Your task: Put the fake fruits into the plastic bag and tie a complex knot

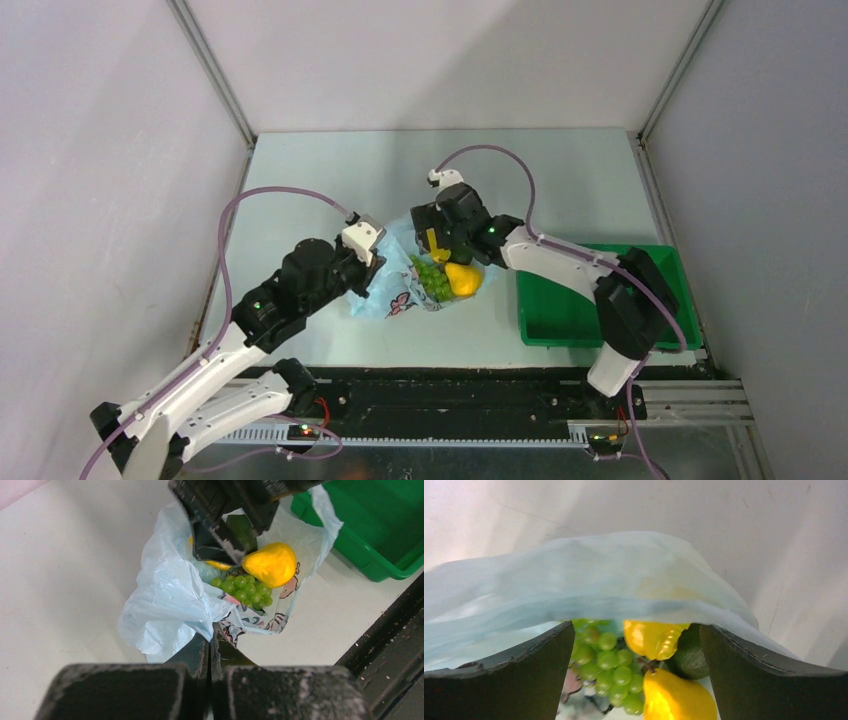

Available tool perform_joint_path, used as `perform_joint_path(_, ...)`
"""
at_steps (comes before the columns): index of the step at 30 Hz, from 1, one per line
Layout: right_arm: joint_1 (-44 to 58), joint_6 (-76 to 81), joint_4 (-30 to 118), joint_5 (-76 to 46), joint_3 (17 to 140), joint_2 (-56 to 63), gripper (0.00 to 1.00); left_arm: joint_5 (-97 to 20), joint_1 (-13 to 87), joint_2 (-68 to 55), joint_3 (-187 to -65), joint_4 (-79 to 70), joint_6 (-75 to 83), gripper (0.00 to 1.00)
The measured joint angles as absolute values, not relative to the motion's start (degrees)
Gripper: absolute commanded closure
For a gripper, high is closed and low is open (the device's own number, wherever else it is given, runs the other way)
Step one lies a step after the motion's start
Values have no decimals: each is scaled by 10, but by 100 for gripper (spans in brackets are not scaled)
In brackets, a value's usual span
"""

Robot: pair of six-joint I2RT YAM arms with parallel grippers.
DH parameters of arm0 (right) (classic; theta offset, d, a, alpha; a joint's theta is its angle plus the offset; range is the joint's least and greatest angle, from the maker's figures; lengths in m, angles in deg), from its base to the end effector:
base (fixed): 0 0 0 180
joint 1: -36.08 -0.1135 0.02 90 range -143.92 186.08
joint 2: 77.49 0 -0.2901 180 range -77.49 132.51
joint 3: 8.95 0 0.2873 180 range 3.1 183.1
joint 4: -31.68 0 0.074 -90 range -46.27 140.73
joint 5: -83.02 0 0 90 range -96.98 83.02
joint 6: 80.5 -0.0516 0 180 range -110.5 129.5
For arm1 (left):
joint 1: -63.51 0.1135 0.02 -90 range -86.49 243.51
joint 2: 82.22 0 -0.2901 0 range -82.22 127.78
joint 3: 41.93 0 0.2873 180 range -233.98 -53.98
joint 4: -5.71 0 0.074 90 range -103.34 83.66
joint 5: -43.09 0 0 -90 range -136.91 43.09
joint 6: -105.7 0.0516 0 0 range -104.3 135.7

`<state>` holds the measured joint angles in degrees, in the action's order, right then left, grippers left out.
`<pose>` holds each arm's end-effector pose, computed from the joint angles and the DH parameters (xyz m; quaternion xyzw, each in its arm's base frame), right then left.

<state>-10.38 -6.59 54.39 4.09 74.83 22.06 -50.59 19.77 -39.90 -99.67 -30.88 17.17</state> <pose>0.3118 0.3137 0.2439 -0.1944 0.8761 0.1503 0.4148 0.1464 -0.1355 0.3399 0.3002 0.7682 -0.1790 0.5364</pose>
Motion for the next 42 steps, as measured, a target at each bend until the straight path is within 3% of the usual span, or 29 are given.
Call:
perform_joint_path(12, -124, -55, 602, -83, 697, 12, 3, -545, 198, -400, -997, -309, 171, 100)
perform_joint_path(18, -123, -74, 664, -44, 643, -129, 8, -554, 198, -400, -997, -309, 171, 100)
perform_joint_path(23, -121, -96, 699, 11, 583, -228, 18, -557, 198, -399, -997, -309, 171, 100)
perform_joint_path(26, -120, -114, 704, 29, 548, -248, 24, -557, 198, -398, -997, -309, 171, 100)
perform_joint_path(35, -124, -161, 684, 44, 464, -231, 31, -558, 198, -394, -997, -309, 171, 100)
perform_joint_path(41, -126, -168, 632, 51, 441, -195, 42, -557, 198, -394, -997, -309, 171, 100)
perform_joint_path(42, -126, -168, 622, 53, 439, -184, 48, -557, 198, -394, -997, -309, 171, 100)
